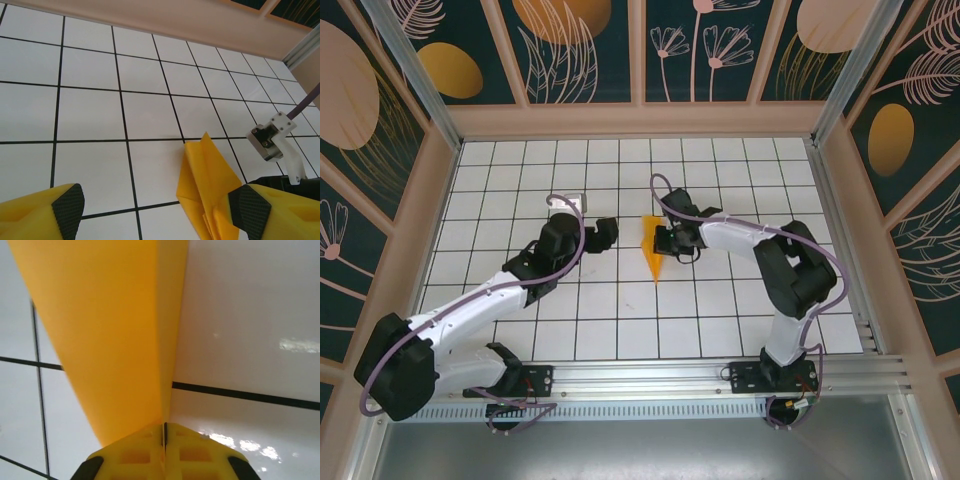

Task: Fold a paper plane with a square sheet of paper (fold left side to right side)
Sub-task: Move the paper plane to the top-center of the table.

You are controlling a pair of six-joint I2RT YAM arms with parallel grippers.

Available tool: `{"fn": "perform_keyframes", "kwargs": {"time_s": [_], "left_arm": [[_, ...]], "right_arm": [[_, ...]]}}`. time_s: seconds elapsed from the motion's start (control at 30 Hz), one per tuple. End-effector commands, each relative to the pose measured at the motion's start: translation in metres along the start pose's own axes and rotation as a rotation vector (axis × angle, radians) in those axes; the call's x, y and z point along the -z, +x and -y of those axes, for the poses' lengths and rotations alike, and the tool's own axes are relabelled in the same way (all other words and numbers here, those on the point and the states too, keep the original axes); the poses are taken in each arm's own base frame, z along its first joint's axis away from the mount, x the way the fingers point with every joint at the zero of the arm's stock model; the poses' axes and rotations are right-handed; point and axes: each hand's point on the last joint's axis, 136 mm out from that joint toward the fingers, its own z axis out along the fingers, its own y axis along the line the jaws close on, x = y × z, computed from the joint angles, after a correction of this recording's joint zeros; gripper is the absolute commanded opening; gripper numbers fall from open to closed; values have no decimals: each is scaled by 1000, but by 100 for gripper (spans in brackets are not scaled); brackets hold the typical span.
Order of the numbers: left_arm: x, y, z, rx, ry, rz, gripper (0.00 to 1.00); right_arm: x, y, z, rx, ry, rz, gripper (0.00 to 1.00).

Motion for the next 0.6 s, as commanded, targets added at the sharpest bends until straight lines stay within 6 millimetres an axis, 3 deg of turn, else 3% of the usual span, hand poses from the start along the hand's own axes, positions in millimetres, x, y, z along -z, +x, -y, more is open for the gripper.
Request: {"fn": "perform_keyframes", "kwargs": {"time_s": [0.0, 0.1, 0.17, 0.43, 0.57], "left_arm": [[5, -7, -5, 0, -22, 34, 84], [7, -11, -4, -2, -23, 46, 84], [8, -12, -4, -6, -22, 50, 85], [9, -15, -2, -5, -17, 57, 88], [9, -16, -3, -2, -22, 61, 90]], "right_arm": [[32, -19, -30, 62, -146, 94, 0], [45, -14, -38, 42, -318, 83, 0], [43, -2, -39, 38, -390, 51, 0], [9, 11, 5, -26, -389, -13, 0], [10, 6, 24, -8, -277, 0, 19]]}}
